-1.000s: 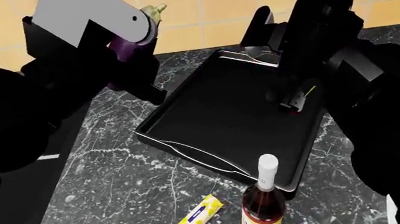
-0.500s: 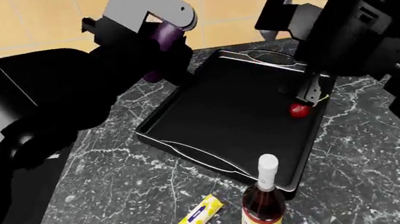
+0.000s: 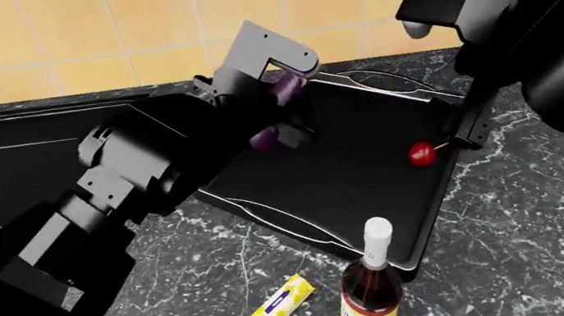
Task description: Pick up the fruits and vegetables and place them in the sink. Turn on the sink faucet to wash them. Then turn the sink off and put them in the tray.
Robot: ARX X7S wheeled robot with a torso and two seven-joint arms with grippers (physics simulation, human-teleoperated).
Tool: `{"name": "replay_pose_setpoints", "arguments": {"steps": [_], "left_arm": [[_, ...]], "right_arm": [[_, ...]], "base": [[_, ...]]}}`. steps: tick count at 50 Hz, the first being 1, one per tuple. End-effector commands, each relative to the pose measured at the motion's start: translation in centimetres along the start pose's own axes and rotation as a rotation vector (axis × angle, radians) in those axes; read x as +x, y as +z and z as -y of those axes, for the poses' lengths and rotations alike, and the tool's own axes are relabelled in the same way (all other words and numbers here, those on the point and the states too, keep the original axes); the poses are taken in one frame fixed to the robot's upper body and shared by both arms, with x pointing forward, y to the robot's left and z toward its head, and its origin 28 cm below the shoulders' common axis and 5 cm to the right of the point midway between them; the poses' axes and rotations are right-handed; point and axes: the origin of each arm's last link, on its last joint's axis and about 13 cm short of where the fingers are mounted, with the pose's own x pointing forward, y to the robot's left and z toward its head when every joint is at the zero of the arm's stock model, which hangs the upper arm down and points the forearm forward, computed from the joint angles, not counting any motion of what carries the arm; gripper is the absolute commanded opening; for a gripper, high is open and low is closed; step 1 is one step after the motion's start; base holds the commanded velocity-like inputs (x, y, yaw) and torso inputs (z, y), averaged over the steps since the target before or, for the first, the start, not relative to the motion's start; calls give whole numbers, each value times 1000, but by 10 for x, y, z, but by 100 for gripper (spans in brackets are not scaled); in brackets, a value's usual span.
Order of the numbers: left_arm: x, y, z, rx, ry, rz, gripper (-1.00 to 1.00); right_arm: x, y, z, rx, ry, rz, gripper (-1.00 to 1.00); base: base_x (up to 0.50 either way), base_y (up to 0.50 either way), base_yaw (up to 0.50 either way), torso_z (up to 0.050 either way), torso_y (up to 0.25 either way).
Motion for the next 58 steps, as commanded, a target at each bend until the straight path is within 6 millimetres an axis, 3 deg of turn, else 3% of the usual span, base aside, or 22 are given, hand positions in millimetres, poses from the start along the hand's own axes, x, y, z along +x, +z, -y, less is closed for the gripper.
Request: {"name": "replay_pose_setpoints", "arguments": {"steps": [1, 24, 49, 50, 58], "left_arm": [[17, -9, 7, -33, -37, -24, -100], [33, -26, 15, -74, -84, -93, -100], [35, -36, 18, -89, -88, -161, -100], [35, -35, 18, -88, -89, -162, 100], [34, -28, 17, -87, -85, -156, 100]], "right_arm": [[-11, -3, -2, 1, -32, 14, 100], [-14, 2, 1, -12, -44, 15, 100], [-6, 2, 1, -15, -31, 9, 100], [-6, 1, 1, -14, -29, 8, 100], [-5, -1, -1, -7, -27, 6, 100]], "base": [[0, 0, 0, 0, 0], [0, 0, 0, 0, 0], [0, 0, 0, 0, 0], [0, 0, 0, 0, 0], [0, 0, 0, 0, 0]]}}
